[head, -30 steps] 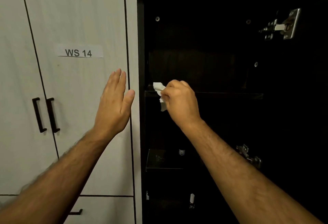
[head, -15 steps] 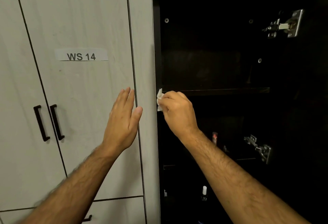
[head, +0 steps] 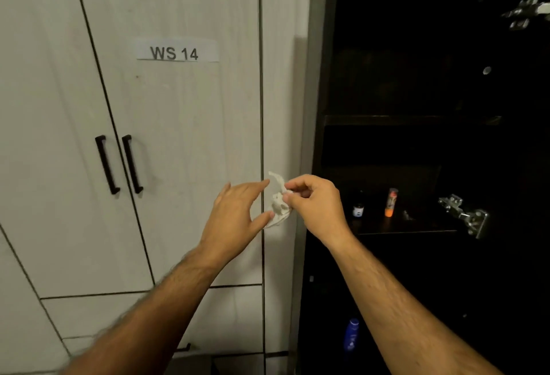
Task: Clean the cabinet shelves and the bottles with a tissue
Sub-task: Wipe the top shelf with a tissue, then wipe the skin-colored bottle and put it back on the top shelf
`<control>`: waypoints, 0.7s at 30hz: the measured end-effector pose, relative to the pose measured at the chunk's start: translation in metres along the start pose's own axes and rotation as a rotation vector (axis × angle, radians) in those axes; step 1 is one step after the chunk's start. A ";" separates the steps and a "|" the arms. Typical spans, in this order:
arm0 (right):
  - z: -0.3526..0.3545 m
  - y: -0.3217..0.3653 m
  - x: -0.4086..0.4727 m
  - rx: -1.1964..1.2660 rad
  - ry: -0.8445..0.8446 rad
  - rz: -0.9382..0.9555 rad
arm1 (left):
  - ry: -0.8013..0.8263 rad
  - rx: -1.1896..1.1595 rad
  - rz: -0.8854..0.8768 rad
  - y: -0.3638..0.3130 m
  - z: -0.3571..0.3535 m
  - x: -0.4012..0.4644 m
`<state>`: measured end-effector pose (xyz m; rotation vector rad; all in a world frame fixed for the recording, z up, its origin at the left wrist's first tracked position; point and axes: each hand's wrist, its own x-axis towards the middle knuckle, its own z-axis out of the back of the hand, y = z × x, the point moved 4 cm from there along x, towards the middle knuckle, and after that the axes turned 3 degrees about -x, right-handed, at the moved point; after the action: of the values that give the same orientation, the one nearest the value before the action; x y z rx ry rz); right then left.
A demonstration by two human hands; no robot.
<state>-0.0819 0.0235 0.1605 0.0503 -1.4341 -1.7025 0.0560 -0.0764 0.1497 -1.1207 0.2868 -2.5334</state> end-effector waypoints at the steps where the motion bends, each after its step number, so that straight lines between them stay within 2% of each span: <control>1: -0.010 -0.005 -0.004 0.020 0.028 -0.031 | 0.013 0.000 0.020 0.006 0.000 -0.008; 6: -0.060 -0.037 -0.022 0.155 0.147 -0.198 | 0.112 0.007 0.165 0.043 -0.006 -0.047; 10: -0.098 -0.057 -0.039 0.227 0.258 -0.318 | 0.183 -0.076 0.304 0.070 -0.019 -0.076; 13: -0.130 -0.073 -0.051 0.252 0.360 -0.369 | 0.178 -0.120 0.362 0.091 -0.026 -0.098; 16: -0.167 -0.090 -0.064 0.257 0.481 -0.392 | 0.167 -0.049 0.392 0.114 -0.033 -0.120; 21: -0.230 -0.115 -0.089 0.202 0.679 -0.409 | 0.148 0.024 0.571 0.167 -0.049 -0.173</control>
<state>0.0289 -0.1056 -0.0515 0.9943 -1.1028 -1.6109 0.1672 -0.1583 -0.0530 -0.7098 0.5282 -2.0980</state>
